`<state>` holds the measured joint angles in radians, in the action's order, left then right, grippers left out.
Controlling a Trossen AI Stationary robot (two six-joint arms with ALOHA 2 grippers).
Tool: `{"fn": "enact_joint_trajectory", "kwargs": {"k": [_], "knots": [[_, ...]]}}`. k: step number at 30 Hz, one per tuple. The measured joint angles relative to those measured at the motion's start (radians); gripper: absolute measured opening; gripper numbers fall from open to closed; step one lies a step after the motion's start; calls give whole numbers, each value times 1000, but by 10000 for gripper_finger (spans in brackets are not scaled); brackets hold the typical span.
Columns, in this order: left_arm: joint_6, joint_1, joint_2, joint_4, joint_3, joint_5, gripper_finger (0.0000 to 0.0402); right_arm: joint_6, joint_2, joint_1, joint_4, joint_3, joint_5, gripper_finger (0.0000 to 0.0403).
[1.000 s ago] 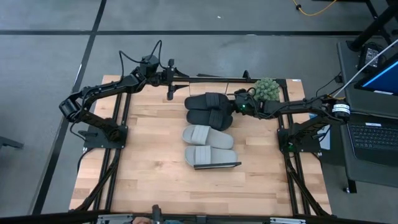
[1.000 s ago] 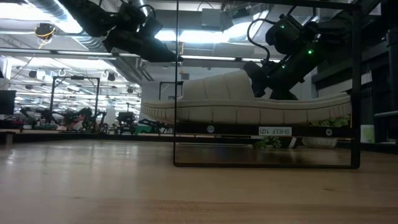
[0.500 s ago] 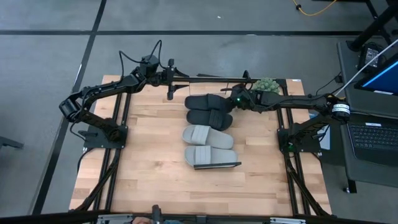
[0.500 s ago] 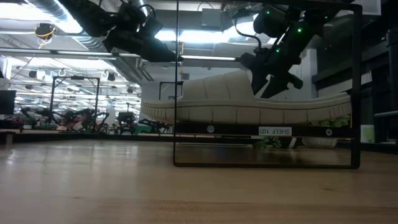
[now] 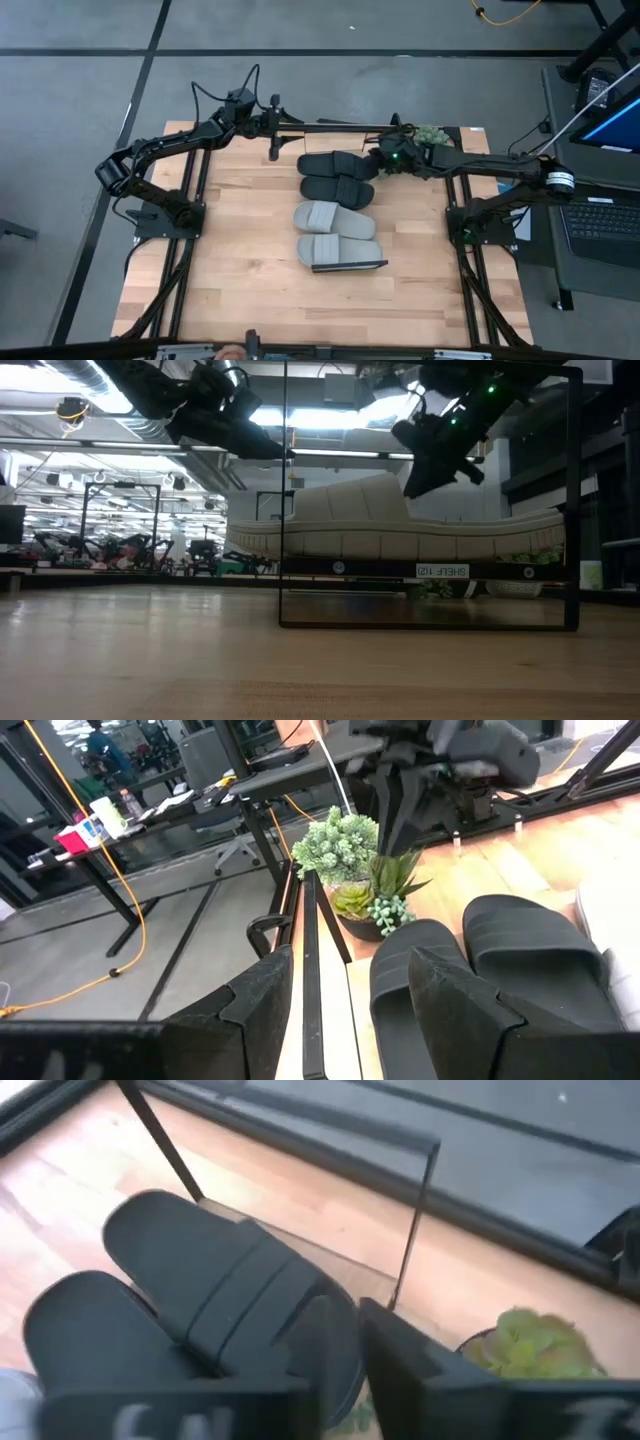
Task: Pick and place slides into the shelf
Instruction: Return to Home Position
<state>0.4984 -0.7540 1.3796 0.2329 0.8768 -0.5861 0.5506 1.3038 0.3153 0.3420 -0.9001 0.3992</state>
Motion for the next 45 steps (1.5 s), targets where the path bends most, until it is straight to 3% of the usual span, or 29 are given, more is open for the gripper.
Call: {"fn": "enact_joint_trajectory", "kwargs": {"k": [4,12,17,25,30,33,38,45], "knots": [[1,12,0,0,0,1,190,-93,-49,-4,-10,0,4,9],[1,50,0,-6,0,1,190,-241,-142,-79,-40,6,104,5],[1,89,0,-4,0,0,190,-269,-205,-129,-65,81,109,7],[-68,138,0,-11,0,90,185,-428,-311,-224,-386,295,101,5],[-137,139,0,-15,0,101,141,-510,-357,-283,-576,415,43,5],[-146,140,0,-13,0,96,95,-509,-374,-298,-647,479,-31,4],[-155,140,0,11,-2,95,11,-504,-372,-300,-740,545,-36,4],[-265,142,-108,379,-230,133,2,-512,-370,-300,-766,549,-36,6]]}}
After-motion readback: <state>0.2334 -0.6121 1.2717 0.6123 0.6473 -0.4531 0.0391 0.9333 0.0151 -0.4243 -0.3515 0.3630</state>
